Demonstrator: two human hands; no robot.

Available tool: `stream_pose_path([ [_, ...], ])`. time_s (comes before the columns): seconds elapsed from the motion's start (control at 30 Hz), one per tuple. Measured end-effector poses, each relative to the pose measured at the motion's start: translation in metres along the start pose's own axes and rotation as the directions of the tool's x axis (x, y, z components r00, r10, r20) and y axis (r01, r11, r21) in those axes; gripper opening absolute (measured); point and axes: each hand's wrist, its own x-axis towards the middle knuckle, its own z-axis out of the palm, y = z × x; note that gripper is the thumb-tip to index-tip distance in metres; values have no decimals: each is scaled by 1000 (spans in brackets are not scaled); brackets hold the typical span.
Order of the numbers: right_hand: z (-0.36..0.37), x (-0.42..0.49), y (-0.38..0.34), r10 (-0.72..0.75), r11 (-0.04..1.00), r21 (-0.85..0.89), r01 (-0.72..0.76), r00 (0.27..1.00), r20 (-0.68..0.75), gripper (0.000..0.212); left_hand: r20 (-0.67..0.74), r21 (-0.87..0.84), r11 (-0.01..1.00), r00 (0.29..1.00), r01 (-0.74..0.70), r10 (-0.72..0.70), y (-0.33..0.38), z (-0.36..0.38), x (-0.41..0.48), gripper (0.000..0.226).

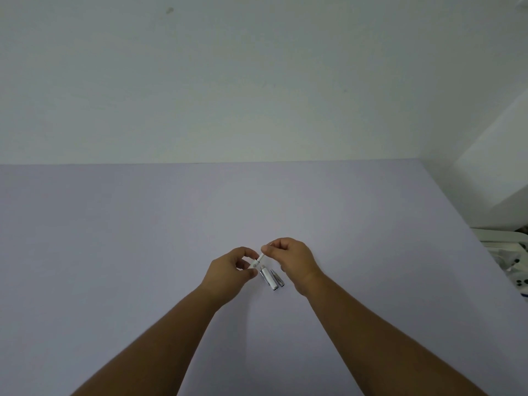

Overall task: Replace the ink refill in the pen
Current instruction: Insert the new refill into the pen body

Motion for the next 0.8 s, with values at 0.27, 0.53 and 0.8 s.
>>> stream_pose_path([
  [0.27,-15,9,11,-12,923,-385,-30,994,-106,13,14,-39,998,999,42,-42,-8,-6,-2,20],
  [0.53,-3,4,46,-39,518,-855,12,999,-10,21,16,-14,998,998,64,-64,-16,-11,-4,19],
  [0.8,-8,3,19,36,949,-298,-100,977,-210,14,29,-24,999,999,43,-42,-13,-11,-5,19],
])
